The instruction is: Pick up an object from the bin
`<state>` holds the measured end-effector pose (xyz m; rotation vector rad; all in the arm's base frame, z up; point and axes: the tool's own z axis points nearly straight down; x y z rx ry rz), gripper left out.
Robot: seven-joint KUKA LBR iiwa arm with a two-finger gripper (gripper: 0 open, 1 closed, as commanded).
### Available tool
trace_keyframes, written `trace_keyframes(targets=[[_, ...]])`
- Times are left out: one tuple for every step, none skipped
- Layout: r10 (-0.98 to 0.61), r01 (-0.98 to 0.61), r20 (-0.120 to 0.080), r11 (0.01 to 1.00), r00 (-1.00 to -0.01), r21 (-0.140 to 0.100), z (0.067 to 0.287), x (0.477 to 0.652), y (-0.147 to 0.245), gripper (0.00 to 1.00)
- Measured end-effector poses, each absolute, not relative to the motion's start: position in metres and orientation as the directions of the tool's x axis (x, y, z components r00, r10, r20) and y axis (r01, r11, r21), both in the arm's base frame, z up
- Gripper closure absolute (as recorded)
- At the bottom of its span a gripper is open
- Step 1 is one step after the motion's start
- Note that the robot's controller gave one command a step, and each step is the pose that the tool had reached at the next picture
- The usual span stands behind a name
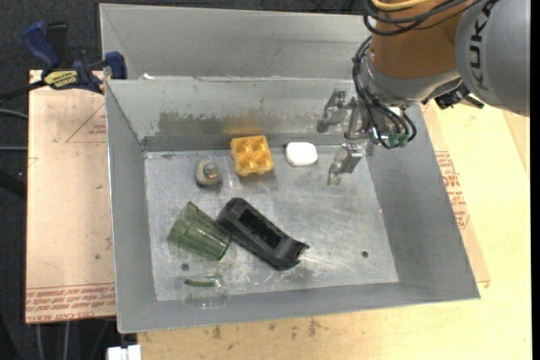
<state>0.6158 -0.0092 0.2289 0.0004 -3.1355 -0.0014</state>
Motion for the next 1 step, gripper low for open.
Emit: trace_keyframes(targets=[[0.000,0.000,-0.002,1.000,-1.000,0.001,0.2338,0.6172,-0.0092,0.00]])
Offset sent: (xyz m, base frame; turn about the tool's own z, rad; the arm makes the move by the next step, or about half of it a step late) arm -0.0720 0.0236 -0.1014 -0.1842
